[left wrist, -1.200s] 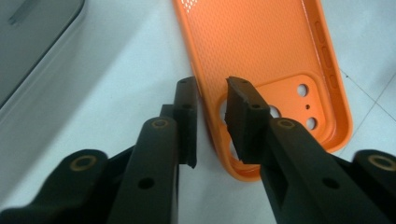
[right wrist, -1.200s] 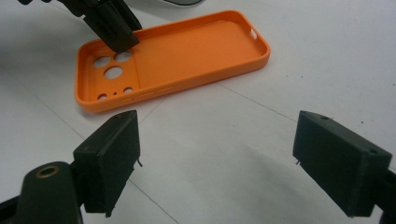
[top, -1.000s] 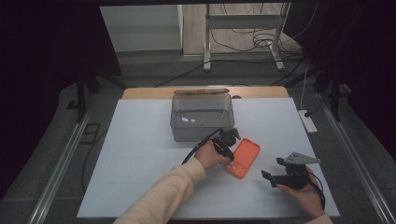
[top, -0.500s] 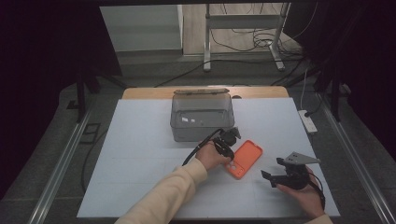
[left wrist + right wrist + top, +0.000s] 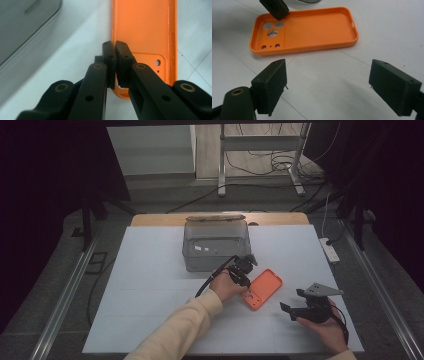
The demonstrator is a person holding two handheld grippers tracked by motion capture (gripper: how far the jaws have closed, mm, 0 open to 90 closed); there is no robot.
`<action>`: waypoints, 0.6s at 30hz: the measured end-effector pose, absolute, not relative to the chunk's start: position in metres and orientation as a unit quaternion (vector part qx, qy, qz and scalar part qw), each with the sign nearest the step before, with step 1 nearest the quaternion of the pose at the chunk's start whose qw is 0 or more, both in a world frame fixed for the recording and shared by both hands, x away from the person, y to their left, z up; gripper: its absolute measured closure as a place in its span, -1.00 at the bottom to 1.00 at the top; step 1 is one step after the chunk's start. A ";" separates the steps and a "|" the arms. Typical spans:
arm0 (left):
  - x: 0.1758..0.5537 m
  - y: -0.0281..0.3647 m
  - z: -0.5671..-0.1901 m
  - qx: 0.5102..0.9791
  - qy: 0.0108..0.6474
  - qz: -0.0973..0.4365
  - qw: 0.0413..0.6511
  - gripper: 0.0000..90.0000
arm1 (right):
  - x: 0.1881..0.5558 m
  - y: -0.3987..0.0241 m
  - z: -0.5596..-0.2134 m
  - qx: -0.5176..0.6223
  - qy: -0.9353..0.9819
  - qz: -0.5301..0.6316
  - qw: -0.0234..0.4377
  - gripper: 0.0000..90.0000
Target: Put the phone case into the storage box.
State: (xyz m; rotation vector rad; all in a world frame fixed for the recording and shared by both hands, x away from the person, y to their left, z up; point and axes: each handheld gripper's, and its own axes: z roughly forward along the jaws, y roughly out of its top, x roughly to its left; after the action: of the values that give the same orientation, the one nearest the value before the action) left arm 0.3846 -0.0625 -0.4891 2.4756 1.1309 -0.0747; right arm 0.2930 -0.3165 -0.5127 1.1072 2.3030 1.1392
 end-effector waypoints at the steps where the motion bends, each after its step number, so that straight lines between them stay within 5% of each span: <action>1: 0.385 -0.062 -0.489 0.889 0.406 -0.029 0.209 0.93 | 0.293 -0.316 -0.513 0.390 0.811 0.401 0.171 -0.67; 18: 0.385 -0.047 -0.476 0.882 0.405 -0.045 0.238 0.93 | 0.293 -0.318 -0.512 0.391 0.808 0.406 0.172 -0.67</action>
State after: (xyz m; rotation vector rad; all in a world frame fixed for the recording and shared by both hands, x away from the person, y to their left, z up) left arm 0.3851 -0.0473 -0.4761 2.4147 1.1092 -0.1240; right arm 0.2930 -0.3179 -0.5118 1.1108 2.2933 1.1517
